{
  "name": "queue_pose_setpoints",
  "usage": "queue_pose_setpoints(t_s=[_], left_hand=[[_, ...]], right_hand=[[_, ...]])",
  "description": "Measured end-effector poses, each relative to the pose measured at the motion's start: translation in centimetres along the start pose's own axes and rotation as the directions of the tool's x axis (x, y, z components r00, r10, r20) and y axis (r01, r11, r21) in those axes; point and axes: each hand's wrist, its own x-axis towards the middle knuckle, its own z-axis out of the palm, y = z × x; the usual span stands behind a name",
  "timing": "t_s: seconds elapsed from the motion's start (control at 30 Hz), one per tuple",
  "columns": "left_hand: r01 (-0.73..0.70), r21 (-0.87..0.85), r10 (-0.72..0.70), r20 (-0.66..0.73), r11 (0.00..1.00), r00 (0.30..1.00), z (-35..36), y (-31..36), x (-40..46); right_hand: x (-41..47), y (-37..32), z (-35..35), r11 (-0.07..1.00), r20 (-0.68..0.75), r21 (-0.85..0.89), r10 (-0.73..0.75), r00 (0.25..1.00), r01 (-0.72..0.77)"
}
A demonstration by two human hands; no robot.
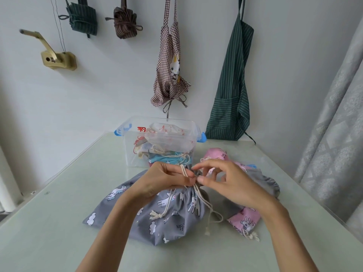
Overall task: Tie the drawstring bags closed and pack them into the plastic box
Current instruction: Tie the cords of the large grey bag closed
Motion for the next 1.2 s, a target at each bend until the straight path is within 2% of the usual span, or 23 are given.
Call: queue_pose_setpoints(t_s=[0.13, 0.23, 0.33, 0.47, 0.57, 0.7, 0.8, 0.87, 0.93, 0.97, 1.0, 1.03, 1.07, 1.1, 1.13, 1.17, 1.2], left_hand=[[-0.127, 0.146, 0.134, -0.035, 0.981, 0.99, -0.2, 0.4, -0.2], [-0.185, 0.333, 0.236, -0.118, 0.925, 0.965, -0.1, 0.4, -0.3], [-0.231, 0.533, 0.393, -0.213, 0.814, 0.895, 0.2, 0.1, -0.3], [-0.243, 0.64, 0.534, -0.309, 0.729, 0.787, 1.0, -0.4, -0.5], [-0.244, 0.7, 0.59, -0.306, 0.672, 0.747, 1.4, -0.6, -0.4], [-0.258, 0.707, 0.589, -0.272, 0.659, 0.761, 1.3, -0.6, -0.3], [-0.264, 0.626, 0.528, -0.281, 0.734, 0.801, 0.9, -0.9, -0.1], [-0.267, 0.52, 0.441, -0.244, 0.811, 0.864, 0.9, -1.2, 0.3], [-0.276, 0.455, 0.396, -0.192, 0.847, 0.898, 1.1, -1.3, 0.4], [-0.288, 0.431, 0.391, -0.172, 0.855, 0.904, 1.2, -1.4, 0.5], [-0.296, 0.411, 0.387, -0.159, 0.862, 0.908, 1.2, -1.4, 0.5], [-0.3, 0.396, 0.383, -0.151, 0.868, 0.911, 1.2, -1.3, 0.6], [-0.303, 0.383, 0.38, -0.143, 0.873, 0.914, 1.2, -1.2, 0.6], [-0.305, 0.373, 0.377, -0.134, 0.876, 0.917, 1.2, -1.0, 0.6], [-0.309, 0.366, 0.375, -0.124, 0.878, 0.919, 1.4, -0.8, 0.6], [-0.313, 0.362, 0.375, -0.115, 0.878, 0.92, 1.5, -0.7, 0.6], [-0.316, 0.36, 0.376, -0.11, 0.878, 0.92, 1.6, -0.6, 0.5]], right_hand=[[0.4, 0.7, 1.2, 0.999, 0.015, 0.043, 0.03, 0.999, -0.031], [0.5, 1.2, 1.7, 0.998, -0.003, 0.047, 0.04, 0.999, -0.04], [0.7, 1.3, 2.3, 0.994, -0.009, 0.102, 0.036, 0.999, -0.035], [1.0, 1.4, 2.6, 0.967, -0.05, 0.234, 0.111, 0.993, -0.096], [1.1, 1.5, 2.6, 0.933, -0.047, 0.337, 0.149, 0.988, -0.125], [1.0, 1.6, 2.9, 0.892, -0.006, 0.433, 0.147, 0.989, -0.13], [1.2, 1.5, 3.0, 0.846, -0.105, 0.519, 0.206, 0.973, -0.123], [1.4, 1.4, 3.2, 0.883, -0.241, 0.46, 0.22, 0.945, -0.088], [1.4, 1.3, 3.6, 0.971, -0.407, 0.234, 0.152, 0.901, -0.059], [1.5, 1.4, 3.7, 0.989, -0.438, 0.13, 0.123, 0.891, -0.073], [1.6, 1.5, 3.7, 0.99, -0.41, 0.102, 0.132, 0.902, -0.099], [1.7, 1.5, 3.5, 0.972, -0.325, 0.199, 0.189, 0.926, -0.128], [1.7, 1.4, 3.4, 0.903, -0.202, 0.398, 0.258, 0.945, -0.161], [1.8, 1.3, 3.2, 0.749, -0.057, 0.631, 0.301, 0.952, -0.199], [1.8, 1.3, 3.1, 0.521, 0.076, 0.822, 0.301, 0.95, -0.231], [1.7, 1.1, 3.0, 0.292, 0.169, 0.923, 0.282, 0.945, -0.252], [1.6, 1.0, 3.0, 0.157, 0.216, 0.952, 0.269, 0.938, -0.264]])
